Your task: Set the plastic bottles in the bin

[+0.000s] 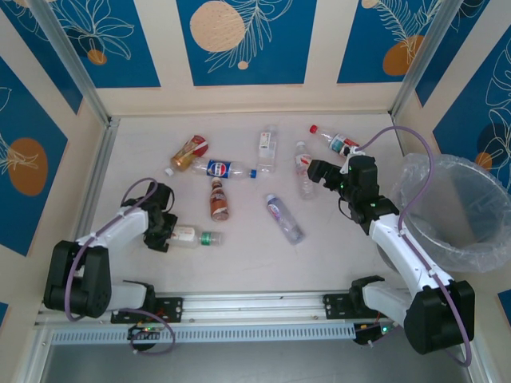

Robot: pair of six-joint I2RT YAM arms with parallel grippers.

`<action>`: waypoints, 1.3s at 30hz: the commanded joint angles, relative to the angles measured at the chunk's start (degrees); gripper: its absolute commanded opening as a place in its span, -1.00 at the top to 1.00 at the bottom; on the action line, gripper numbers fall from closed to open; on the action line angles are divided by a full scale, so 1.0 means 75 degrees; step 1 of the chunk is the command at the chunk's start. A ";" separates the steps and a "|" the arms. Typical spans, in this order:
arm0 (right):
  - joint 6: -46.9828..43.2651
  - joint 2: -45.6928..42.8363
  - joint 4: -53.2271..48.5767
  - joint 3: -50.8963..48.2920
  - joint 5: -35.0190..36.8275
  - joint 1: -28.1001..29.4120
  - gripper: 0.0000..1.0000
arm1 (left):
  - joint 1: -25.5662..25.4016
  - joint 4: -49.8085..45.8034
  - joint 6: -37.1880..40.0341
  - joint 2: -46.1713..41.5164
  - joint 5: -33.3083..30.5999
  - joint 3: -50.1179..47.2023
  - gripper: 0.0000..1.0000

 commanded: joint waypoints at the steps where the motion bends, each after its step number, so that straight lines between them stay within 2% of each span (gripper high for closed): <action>1: -0.0074 -0.0046 -0.0167 0.0175 0.0010 0.0082 -0.99 | -0.0060 0.0151 0.0447 0.0418 -0.0323 -0.0016 -0.15; 3: -0.0092 -0.0088 -0.0225 0.0207 -0.0025 0.0124 -0.99 | -0.0061 -0.0022 0.0568 0.0510 -0.0415 0.0115 -0.13; 7: -0.0170 -0.0152 -0.0350 0.0262 -0.0131 0.0251 -0.99 | -0.0064 -0.0289 0.0874 0.0534 -0.0583 0.0374 0.17; 9: -0.0160 -0.0152 -0.0442 0.0297 -0.0131 0.0310 -0.99 | -0.0059 -0.0289 0.0995 0.0433 -0.0605 0.0428 0.22; 12: -0.0228 -0.0152 -0.0554 0.0353 -0.0237 0.0443 -0.99 | -0.0064 -0.0396 0.1223 0.0267 -0.0721 0.0563 0.43; 18: -0.0577 -0.0199 -0.0612 0.0345 -0.0838 0.0674 -0.99 | -0.0061 -0.0568 0.1830 -0.0022 -0.0828 0.0824 0.97; 19: -0.0589 -0.0219 -0.0629 0.0347 -0.0893 0.0716 -0.99 | -0.0070 -0.0560 0.1950 -0.0064 -0.0828 0.0866 1.00; 25: -0.0530 -0.0281 -0.0861 0.0356 -0.0847 0.1004 -0.99 | -0.0071 -0.0331 0.2395 -0.0553 -0.0838 0.0881 1.00; 29: -0.0540 -0.0328 -0.0798 0.0317 -0.1326 0.1232 -0.99 | -0.0077 0.0007 0.3173 -0.0896 -0.0287 0.1055 1.00; 32: 0.0114 -0.0247 -0.0078 0.0006 -0.1685 0.1545 -0.98 | -0.0123 0.0325 0.3493 -0.1162 0.0174 0.1200 1.00; 35: 0.1091 -0.0028 0.1219 -0.0522 -0.2012 0.1942 -0.98 | -0.0244 0.0905 0.3546 -0.1480 0.0636 0.1198 1.00; 39: 0.1274 0.0415 0.2344 -0.0850 -0.2538 0.2541 -0.99 | -0.0658 0.1679 0.4061 -0.1606 0.1232 0.1458 1.00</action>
